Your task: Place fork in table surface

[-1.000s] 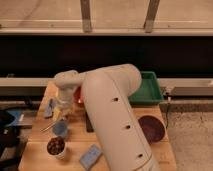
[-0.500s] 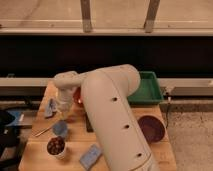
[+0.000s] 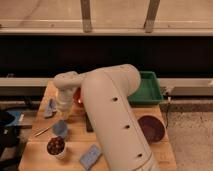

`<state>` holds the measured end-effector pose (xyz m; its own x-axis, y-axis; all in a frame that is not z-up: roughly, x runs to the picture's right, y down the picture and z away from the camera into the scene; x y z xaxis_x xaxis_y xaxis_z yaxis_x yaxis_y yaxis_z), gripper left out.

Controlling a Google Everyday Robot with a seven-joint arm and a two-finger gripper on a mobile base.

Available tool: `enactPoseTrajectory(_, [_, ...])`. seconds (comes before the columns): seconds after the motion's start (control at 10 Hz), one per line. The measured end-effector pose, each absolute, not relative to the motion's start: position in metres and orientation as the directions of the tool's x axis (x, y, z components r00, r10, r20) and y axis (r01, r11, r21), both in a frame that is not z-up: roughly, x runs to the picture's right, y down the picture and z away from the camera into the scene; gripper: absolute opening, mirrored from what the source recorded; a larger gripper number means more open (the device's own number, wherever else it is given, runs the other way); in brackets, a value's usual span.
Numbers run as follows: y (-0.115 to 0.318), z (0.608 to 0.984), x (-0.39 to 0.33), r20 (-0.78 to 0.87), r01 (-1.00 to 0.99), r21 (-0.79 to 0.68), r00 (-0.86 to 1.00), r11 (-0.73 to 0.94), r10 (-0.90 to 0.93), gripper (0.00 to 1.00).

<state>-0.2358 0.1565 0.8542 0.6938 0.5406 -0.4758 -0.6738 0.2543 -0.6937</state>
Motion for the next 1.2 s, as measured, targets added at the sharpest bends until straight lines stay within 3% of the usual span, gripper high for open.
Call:
enactPoseTrajectory(0.7, [0.088,0.806,-0.223,-0.370,-0.676,-0.659,0.673,0.330,0.641,0.00])
enactPoseTrajectory(1.2, [0.069,0.796,-0.205,-0.348,-0.703,-0.617,0.647,0.354,0.678,0.00])
